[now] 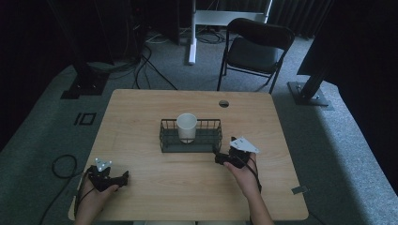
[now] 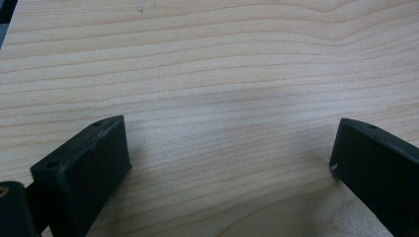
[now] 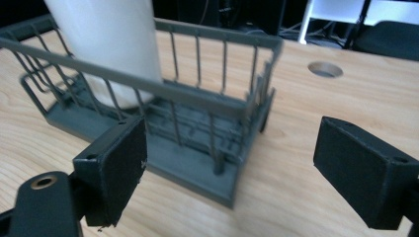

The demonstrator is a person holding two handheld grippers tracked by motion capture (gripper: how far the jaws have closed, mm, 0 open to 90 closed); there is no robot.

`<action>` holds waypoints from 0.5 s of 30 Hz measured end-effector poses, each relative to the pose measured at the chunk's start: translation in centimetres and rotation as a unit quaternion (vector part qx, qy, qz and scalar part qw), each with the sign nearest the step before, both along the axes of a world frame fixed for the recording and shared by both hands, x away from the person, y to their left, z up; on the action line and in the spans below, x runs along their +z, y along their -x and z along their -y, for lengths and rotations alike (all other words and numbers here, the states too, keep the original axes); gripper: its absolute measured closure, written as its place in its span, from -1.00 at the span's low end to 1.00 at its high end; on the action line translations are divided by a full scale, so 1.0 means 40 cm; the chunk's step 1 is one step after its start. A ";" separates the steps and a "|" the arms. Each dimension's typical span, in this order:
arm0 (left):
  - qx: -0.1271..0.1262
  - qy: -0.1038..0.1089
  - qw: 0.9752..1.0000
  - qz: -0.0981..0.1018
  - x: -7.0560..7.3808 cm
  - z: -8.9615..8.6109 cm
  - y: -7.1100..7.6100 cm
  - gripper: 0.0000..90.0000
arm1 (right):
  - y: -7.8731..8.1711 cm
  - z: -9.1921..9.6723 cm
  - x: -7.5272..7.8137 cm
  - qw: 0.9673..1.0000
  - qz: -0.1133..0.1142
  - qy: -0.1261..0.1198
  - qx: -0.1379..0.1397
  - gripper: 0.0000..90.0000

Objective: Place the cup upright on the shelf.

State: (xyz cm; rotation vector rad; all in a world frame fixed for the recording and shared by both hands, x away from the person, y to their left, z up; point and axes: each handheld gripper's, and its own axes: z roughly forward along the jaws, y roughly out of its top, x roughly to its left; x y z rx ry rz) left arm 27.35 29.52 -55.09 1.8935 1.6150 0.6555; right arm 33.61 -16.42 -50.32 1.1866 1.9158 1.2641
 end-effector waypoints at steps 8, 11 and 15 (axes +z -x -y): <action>0.000 0.000 1.000 0.000 0.000 0.000 0.000 -0.96 | 0.007 0.050 -0.032 1.000 -0.016 0.008 -0.020 -0.70; 0.000 0.000 1.000 0.000 0.000 0.000 0.000 -0.96 | 0.008 0.067 -0.042 0.999 -0.020 0.012 -0.031 -0.70; 0.000 0.000 1.000 0.000 0.000 0.000 0.000 -0.96 | 0.011 0.091 -0.054 0.999 -0.029 0.013 -0.040 -0.70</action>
